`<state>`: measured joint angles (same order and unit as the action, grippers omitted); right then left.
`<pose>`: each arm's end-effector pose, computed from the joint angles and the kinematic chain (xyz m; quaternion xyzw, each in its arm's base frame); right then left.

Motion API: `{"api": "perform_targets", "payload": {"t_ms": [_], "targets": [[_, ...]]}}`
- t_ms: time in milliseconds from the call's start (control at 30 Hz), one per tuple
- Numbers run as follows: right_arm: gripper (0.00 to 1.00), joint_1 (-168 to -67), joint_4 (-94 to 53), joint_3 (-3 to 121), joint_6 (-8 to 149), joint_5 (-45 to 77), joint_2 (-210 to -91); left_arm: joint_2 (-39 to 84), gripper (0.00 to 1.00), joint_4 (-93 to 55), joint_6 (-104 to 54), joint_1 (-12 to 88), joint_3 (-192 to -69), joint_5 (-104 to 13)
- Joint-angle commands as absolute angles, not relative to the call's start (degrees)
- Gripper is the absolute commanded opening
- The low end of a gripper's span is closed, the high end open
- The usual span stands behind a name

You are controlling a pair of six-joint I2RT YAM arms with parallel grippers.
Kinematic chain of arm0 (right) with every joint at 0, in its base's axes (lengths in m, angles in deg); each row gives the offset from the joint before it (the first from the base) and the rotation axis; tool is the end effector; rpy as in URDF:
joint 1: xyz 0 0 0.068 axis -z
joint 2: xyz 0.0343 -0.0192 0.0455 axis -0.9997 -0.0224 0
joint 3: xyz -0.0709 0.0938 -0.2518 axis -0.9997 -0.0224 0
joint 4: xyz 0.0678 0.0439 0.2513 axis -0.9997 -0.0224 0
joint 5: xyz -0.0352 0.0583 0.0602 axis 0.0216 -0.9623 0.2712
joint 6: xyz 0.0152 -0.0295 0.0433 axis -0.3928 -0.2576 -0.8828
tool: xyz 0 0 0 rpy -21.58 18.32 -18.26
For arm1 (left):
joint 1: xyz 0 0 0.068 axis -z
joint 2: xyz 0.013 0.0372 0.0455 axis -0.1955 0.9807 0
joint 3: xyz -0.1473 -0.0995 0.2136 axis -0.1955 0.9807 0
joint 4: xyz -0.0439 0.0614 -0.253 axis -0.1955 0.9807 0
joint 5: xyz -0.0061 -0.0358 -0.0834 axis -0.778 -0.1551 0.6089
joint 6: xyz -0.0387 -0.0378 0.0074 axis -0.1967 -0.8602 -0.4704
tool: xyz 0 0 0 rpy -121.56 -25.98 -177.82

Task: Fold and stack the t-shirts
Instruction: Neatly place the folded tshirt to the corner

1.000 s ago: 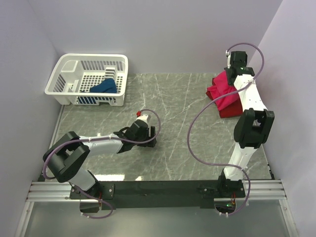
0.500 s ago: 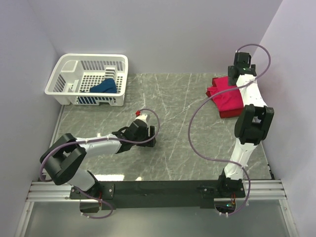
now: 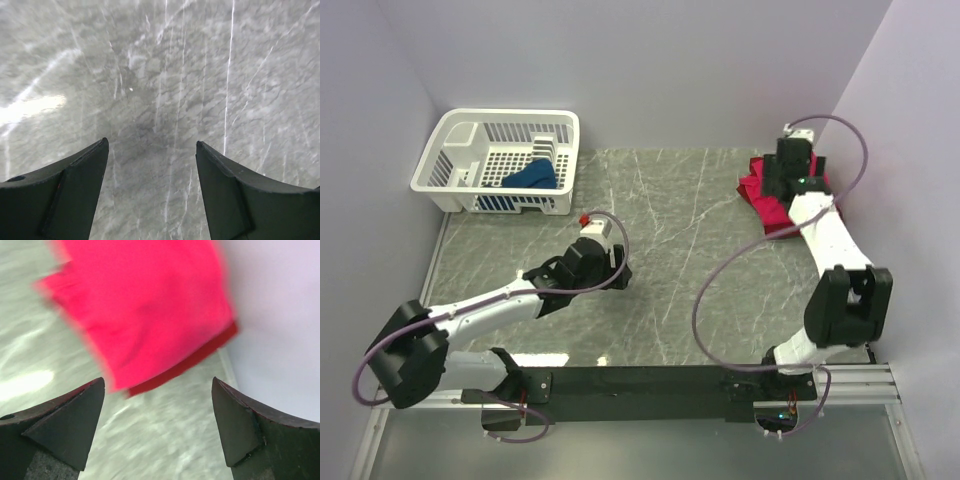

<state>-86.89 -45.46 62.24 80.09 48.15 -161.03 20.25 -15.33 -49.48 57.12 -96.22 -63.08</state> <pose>0.3664 -0.0270 0.3194 0.0851 0.8808 -0.2094 0.4161 0.1904 -0.1874 0.2141 0.0421 0.8886 -0.2385 0.3896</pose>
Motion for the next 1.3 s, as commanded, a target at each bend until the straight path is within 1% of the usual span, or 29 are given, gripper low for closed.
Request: {"api": "perform_targets", "payload": {"t_ms": [0,100,167,200,267,433,567,667,867,1267], "targets": [[0.93,-94.7,-42.7,55.9,75.0,49.8,-153.1,15.9,0.76,-12.2,-49.5,57.0,-97.9,-67.2],[0.93,-100.6,-43.9,51.9,70.7,48.9,-148.3,12.8,0.76,-9.3,-49.3,57.0,-98.3,-69.7],[0.93,-102.7,-44.5,48.3,66.9,46.3,-145.7,11.1,0.76,-8.2,-49.0,57.0,-98.3,-71.0],[0.93,-104.5,-44.5,45.8,65.8,42.8,-143.2,9.5,0.77,-7.1,-48.9,57.0,-98.4,-72.2],[0.93,-106.0,-44.8,43.6,61.8,40.5,-140.5,7.7,0.77,-6.0,-48.8,56.9,-98.4,-73.2],[0.93,-107.7,-40.8,33.8,55.7,26.3,-131.2,2.3,0.78,-4.4,-48.8,57.0,-97.7,-75.5],[0.93,-108.2,-37.6,28.1,55.0,21.7,-126.5,0.0,0.79,-2.4,-50.1,57.0,-97.7,-78.5],[0.93,-108.1,-36.9,25.3,55.9,22.3,-123.9,-1.0,0.79,-1.2,-49.9,56.9,-97.9,-80.1],[0.94,-108.1,-39.5,24.9,58.4,25.3,-119.7,-1.6,0.79,-1.3,-49.4,57.0,-97.9,-81.1],[0.94,-108.1,-41.7,24.8,60.1,27.5,-118.1,-2.5,0.77,-4.5,-46.5,57.0,-96.3,-79.4]]}}
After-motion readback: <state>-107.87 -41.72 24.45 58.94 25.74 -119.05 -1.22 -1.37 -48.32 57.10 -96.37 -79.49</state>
